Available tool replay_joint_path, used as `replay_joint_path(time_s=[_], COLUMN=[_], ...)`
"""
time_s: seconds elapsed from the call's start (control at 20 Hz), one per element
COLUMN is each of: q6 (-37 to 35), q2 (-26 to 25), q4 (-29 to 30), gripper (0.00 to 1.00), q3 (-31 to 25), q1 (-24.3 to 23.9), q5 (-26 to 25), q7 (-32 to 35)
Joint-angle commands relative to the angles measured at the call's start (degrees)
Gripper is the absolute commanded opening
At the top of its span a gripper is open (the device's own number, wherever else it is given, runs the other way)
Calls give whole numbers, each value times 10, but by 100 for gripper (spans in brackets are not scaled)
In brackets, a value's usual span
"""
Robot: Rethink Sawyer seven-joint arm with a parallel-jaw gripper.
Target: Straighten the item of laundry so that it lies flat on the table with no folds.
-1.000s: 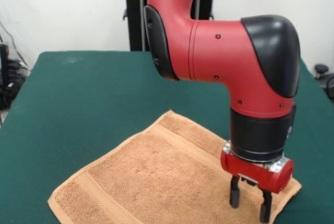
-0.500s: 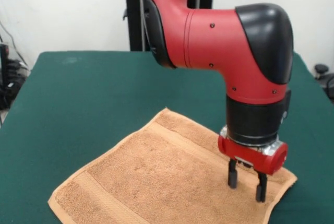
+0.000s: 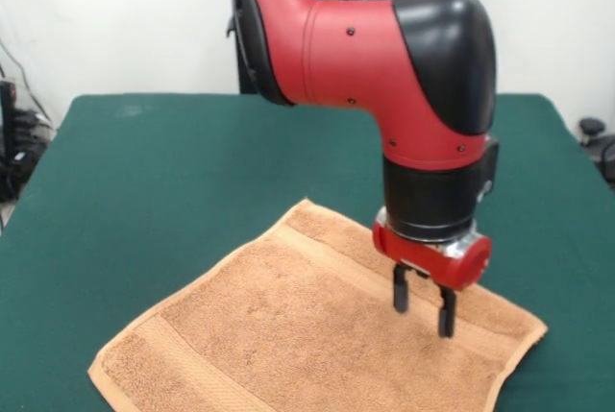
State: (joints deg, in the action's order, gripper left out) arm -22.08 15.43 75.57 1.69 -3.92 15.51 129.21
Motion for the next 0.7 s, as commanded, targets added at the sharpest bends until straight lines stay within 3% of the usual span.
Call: replay_joint_path(time_s=[0.05, 0.7], q6=[-65, -78], q2=[-3, 9], q4=[86, 60], gripper=[100, 100], q3=[-79, -64], q1=[-11, -18], q5=[-38, -75], q7=[-24, -19])
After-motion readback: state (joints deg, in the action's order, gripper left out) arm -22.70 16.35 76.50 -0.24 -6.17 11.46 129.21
